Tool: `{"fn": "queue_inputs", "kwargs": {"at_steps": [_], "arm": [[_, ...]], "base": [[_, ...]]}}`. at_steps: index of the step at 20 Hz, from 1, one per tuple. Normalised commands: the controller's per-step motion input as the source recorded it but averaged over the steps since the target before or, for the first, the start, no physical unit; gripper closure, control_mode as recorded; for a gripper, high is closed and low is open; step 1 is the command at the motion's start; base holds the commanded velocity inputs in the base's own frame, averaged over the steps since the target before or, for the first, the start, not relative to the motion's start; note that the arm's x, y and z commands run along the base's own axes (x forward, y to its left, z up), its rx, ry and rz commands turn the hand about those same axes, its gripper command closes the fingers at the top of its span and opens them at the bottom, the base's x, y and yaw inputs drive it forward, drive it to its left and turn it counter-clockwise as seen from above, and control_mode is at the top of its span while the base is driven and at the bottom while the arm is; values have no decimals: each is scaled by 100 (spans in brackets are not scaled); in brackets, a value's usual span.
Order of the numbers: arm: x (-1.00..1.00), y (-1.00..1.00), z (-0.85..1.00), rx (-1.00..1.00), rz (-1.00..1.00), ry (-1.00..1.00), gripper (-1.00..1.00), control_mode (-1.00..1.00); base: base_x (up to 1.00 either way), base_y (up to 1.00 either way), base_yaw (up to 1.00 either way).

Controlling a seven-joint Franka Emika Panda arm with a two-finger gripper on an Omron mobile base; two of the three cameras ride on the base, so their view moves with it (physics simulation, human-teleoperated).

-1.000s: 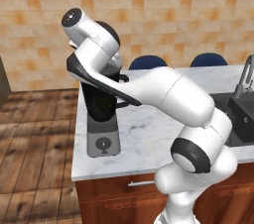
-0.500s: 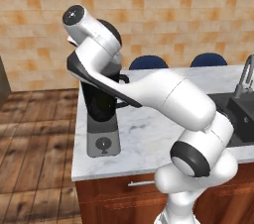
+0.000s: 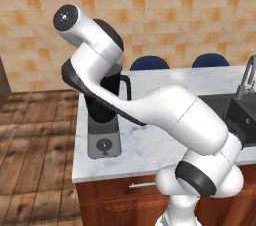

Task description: Grab the garlic and lime from the fridge, place them in the blender, close the lid, and turn on the blender to create a marinade.

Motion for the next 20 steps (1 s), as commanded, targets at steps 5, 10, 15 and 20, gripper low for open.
{"fn": "queue_inputs", "kwargs": {"at_steps": [5, 10, 15, 20], "arm": [[-100, -2, -9, 13, -9, -37, -100, -100], [-100, -2, -47, 8, -16, -30, -100, -100], [-71, -1, -93, 0, -20, -12, -100, -100], [-78, 0, -99, -1, -15, -1, -100, -100]], "base": [[0, 0, 0], [0, 0, 0], [0, 0, 0], [0, 0, 0]]}}
